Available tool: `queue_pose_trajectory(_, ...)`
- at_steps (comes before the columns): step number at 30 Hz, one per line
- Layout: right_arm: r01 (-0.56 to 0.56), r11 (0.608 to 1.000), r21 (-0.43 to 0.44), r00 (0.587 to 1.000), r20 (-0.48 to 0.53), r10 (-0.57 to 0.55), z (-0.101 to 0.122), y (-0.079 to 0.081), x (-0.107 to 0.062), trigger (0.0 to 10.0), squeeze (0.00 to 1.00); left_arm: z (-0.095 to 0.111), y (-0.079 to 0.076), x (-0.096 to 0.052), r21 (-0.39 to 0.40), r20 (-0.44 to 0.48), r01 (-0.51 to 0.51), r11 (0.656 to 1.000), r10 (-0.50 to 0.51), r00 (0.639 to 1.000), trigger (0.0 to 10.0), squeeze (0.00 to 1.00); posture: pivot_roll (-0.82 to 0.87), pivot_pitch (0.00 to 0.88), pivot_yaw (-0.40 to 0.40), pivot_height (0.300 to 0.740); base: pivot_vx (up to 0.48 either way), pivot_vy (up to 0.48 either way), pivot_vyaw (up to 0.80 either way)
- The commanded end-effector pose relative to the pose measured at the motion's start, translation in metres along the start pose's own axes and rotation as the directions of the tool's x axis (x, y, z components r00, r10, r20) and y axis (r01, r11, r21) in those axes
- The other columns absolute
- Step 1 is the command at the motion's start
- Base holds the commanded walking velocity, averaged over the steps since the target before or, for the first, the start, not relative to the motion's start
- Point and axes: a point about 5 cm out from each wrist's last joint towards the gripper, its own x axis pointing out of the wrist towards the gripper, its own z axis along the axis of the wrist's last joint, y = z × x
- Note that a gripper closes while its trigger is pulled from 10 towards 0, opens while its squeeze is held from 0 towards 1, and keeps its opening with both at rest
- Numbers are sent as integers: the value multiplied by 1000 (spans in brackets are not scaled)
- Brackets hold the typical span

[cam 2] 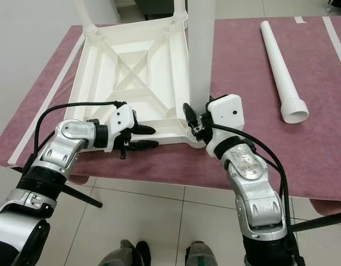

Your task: Building children table

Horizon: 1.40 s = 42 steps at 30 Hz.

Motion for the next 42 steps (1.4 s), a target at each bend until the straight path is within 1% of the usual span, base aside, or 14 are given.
queue_pose_trajectory(1,108,993,-41,960,-257,-115,-44,-12,-8,10000,0,-6,23,-10,-11,-32,-462,887,462,886,10000,0,-155,167,145,740,0,0,0)
queue_pose_trajectory(2,163,986,-42,947,-274,-169,-47,-12,-10,10000,0,-6,22,-7,-18,-35,-460,888,460,887,10000,0,-154,166,144,740,0,0,0)
queue_pose_trajectory(3,163,986,-42,947,-274,-169,-47,-12,-10,10000,0,-6,22,-7,-18,-35,-460,888,460,887,10000,0,-154,166,144,740,0,0,0)
queue_pose_trajectory(5,233,971,-52,928,-287,-238,-50,-13,-12,10000,0,-8,20,-4,-20,-46,-449,893,448,893,10000,0,-156,167,145,740,0,0,0)
queue_pose_trajectory(8,261,964,-52,921,-287,-264,-50,-11,-12,10000,0,-11,19,-1,-7,-75,-439,898,438,896,10000,0,-156,166,145,740,0,0,0)
queue_pose_trajectory(16,224,974,-25,942,-252,-223,-45,-2,-9,10000,0,-13,23,3,17,-106,-414,910,413,904,10000,0,-157,168,143,740,0,0,0)
queue_pose_trajectory(18,211,977,-17,947,-242,-209,-44,0,-9,10000,0,-11,26,5,24,-98,-406,913,407,908,10000,0,-157,169,145,740,0,0,0)
queue_pose_trajectory(23,209,978,-14,950,-233,-207,-43,2,-10,10000,0,1,33,11,-13,-39,-391,920,391,920,10000,0,-164,170,148,740,0,0,0)
queue_pose_trajectory(24,216,976,-15,948,-236,-213,-43,2,-11,10000,494,3,32,12,-24,-29,-384,923,383,923,10000,0,-174,173,155,740,0,0,0)
queue_pose_trajectory(25,216,976,-15,948,-236,-213,-43,2,-11,10000,494,3,32,12,-24,-29,-384,923,383,923,10000,0,-174,173,155,740,0,0,0)
queue_pose_trajectory(26,222,975,-13,946,-238,-219,-43,2,-11,10000,1000,4,32,13,-34,-19,-377,926,376,926,10000,0,-175,174,155,740,0,0,0)
queue_pose_trajectory(34,244,970,4,942,-240,-236,-43,2,-11,10000,1000,12,27,17,-84,60,-323,943,328,943,10000,0,-171,174,153,740,0,0,0)
queue_pose_trajectory(35,237,971,10,945,-235,-228,-42,3,-10,10000,0,12,27,17,-83,61,-323,943,328,943,10000,0,-171,174,153,740,0,0,0)
queue_pose_trajectory(42,155,986,66,979,-143,-144,-28,6,-5,10000,0,10,27,17,-81,60,-324,943,329,942,10000,0,-170,175,151,740,0,0,0)
